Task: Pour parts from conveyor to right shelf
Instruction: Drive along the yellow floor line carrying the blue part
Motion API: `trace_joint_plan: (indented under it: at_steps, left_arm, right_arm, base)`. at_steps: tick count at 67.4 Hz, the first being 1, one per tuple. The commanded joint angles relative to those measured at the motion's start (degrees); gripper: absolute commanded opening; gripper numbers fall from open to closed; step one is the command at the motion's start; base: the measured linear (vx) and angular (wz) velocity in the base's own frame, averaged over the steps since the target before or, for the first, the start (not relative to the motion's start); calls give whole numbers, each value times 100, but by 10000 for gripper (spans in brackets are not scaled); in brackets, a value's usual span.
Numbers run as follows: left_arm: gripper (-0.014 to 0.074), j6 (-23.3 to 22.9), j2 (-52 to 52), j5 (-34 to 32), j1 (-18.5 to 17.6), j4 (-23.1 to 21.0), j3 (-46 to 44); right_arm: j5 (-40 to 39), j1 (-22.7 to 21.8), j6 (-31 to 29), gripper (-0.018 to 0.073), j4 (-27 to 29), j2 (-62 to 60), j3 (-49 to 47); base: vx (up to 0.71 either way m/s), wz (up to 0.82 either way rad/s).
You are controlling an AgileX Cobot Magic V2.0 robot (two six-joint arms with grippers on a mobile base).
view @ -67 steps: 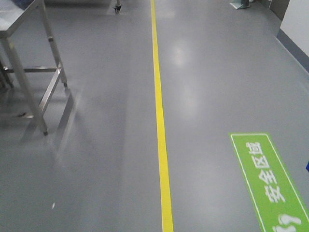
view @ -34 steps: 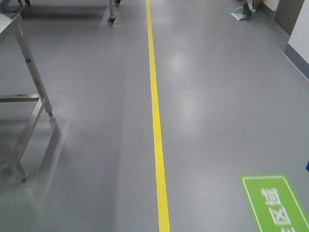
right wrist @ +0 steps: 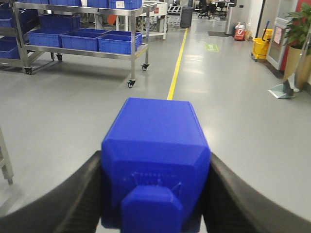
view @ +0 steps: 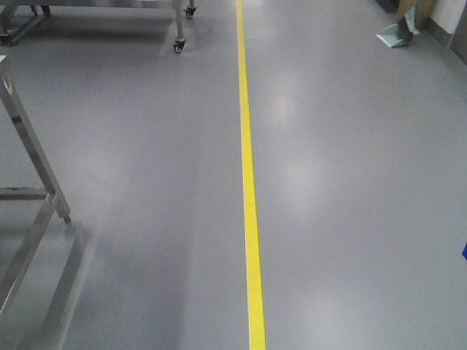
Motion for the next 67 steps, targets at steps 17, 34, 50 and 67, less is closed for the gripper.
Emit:
trace_joint_plan:
  at_steps: [17, 34, 50, 67]
  left_arm:
    - [-6, -42, -26, -414, -8, -35, -150]
    - [-6, -42, -26, -414, -8, -35, -150]
    - [-6, -42, -26, -414, -8, -35, -150]
    - [-6, -42, -26, -414, -8, -35, -150]
  right_arm:
    - [-442, -20, -20, 48, 11, 73, -166]
    - [-442, -20, -20, 48, 11, 73, -166]
    - [-442, -20, -20, 48, 11, 73, -166]
    - [-442, -20, -20, 48, 11, 73, -166]
  base:
    - [80, 8]
    - [84, -6]
    - [84, -12]
    - [86, -4]
